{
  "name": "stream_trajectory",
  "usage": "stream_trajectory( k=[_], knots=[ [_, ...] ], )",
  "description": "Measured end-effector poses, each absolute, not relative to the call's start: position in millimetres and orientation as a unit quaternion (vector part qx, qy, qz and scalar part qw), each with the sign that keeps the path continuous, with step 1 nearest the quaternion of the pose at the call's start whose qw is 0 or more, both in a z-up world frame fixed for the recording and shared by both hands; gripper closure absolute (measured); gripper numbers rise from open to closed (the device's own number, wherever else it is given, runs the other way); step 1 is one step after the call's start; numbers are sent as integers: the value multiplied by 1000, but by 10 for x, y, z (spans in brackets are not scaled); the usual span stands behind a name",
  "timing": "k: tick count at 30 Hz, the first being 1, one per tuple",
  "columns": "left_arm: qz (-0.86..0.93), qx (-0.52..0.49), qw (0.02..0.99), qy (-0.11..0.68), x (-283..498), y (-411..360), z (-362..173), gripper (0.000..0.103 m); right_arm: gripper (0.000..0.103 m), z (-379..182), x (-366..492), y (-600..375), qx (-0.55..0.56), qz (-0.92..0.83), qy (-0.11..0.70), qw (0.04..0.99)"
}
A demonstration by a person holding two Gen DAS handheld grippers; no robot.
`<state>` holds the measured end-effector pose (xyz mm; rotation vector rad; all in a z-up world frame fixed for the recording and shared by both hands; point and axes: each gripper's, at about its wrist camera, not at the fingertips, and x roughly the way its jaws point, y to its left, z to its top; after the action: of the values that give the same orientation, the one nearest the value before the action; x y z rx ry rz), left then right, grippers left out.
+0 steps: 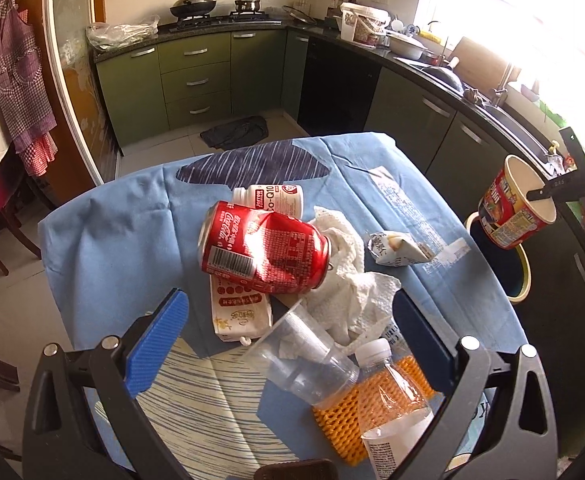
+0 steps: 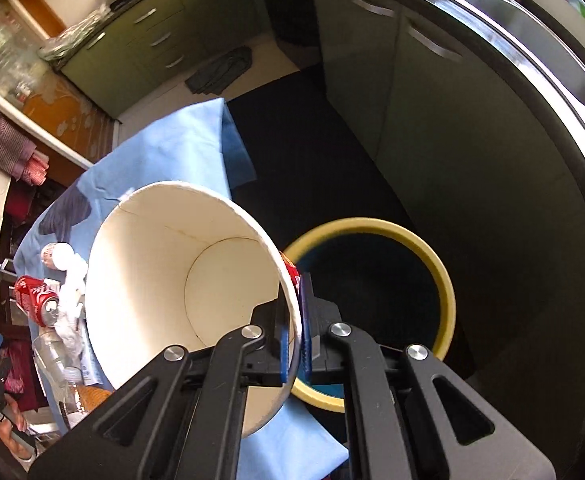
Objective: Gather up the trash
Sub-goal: 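Carry the paper bucket over the yellow-rimmed bin and release it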
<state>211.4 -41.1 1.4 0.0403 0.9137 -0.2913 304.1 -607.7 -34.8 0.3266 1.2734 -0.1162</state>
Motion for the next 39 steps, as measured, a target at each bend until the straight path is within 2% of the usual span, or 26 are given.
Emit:
stream_trajectory(
  k=[10,13,14,16,28,39],
  knots=[
    [-145,39,886,438,1944,-531,67,6,96,-1335,2918,-6768,212,-114,621,746],
    [-144,49,885,439,1948,-572,75,6,89,-1512,2919,-6883,223,-121,628,736],
    [-145,51,885,439,1957,-589,79,6,80,-1536,2925,-6906,222,-126,629,734],
    [-148,55,885,438,1973,-642,80,6,71,-1527,2918,-6940,216,-136,626,737],
    [-212,91,853,468,2395,-1280,-173,6,71,-1206,2886,-6790,212,-104,612,755],
    [-227,81,786,570,2452,-1594,-642,8,71,-1192,2936,-6629,205,-88,621,752]
  ],
)
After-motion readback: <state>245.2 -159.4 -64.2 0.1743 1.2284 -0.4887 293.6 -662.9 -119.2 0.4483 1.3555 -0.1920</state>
